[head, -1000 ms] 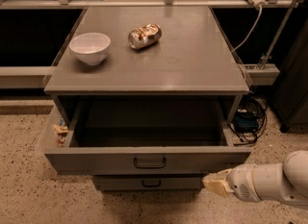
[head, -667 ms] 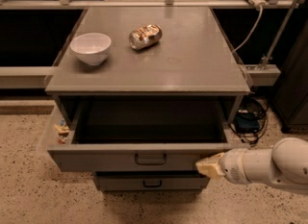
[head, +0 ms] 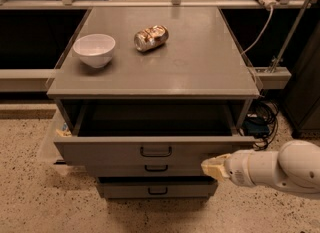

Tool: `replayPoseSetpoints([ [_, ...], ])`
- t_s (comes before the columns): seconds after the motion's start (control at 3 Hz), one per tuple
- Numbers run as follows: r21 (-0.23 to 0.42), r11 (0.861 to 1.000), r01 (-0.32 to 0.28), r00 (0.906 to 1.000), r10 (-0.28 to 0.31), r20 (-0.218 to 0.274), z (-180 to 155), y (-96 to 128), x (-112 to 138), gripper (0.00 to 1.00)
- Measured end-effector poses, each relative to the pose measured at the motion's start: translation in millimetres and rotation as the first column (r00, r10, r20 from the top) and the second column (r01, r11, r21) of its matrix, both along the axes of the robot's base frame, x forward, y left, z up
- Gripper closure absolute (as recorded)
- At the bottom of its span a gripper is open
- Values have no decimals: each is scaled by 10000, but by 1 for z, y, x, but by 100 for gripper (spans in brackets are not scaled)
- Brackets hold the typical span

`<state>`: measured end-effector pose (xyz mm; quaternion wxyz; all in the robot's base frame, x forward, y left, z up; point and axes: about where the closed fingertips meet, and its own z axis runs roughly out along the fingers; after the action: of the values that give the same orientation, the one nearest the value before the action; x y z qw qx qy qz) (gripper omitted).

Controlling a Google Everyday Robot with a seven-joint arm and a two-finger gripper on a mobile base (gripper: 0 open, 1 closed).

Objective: Close top drawer

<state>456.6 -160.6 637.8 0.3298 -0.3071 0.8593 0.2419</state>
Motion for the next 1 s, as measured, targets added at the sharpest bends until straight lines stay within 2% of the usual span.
replayPoseSetpoints([
  [0.33,-843,9964,64,9909,50,1343,17,25,48,100],
  [0.67,-863,9962,70,9905,49,1376,18,26,48,100],
  [1.0,-1368,9900,349,9831,-94,1826,20,31,69,100],
])
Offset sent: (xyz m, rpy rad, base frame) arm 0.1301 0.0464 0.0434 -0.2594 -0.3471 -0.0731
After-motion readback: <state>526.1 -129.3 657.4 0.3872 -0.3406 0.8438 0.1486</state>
